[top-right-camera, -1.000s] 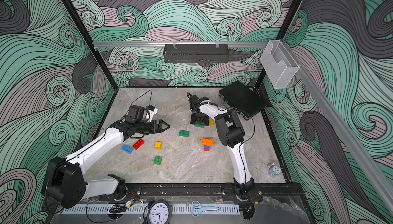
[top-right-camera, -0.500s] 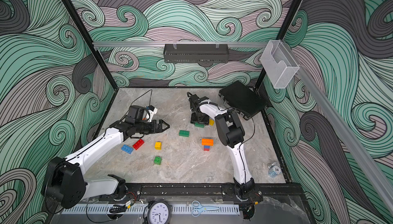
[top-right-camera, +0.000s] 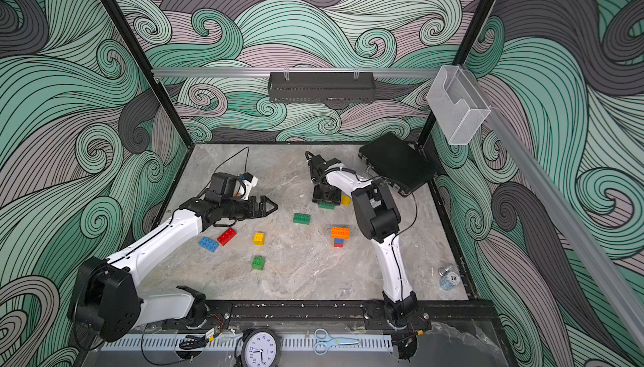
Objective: Assemble an ice cream with lego
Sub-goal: Pick up the lego brick from the center of the board, then assemble the lego brick with the lego brick.
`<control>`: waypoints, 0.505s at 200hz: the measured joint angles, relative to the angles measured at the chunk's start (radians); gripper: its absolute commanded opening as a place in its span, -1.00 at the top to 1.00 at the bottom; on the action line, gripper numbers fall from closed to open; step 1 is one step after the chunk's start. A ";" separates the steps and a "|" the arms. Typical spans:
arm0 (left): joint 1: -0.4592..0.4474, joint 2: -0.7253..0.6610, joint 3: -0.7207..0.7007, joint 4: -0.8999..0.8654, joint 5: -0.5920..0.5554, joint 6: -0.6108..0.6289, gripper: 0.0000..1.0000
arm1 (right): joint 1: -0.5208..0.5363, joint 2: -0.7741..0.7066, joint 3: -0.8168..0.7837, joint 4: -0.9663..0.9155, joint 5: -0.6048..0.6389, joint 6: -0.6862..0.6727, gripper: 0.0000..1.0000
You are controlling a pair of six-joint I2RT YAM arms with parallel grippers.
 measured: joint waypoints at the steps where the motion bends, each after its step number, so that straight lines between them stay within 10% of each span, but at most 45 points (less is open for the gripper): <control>1: 0.000 0.000 0.000 0.000 0.000 0.000 -0.97 | 0.000 0.000 0.000 0.000 0.000 0.000 -0.23; 101: -0.015 0.002 0.000 0.001 0.008 0.000 -0.97 | 0.021 -0.358 -0.151 -0.113 -0.060 -0.061 -0.22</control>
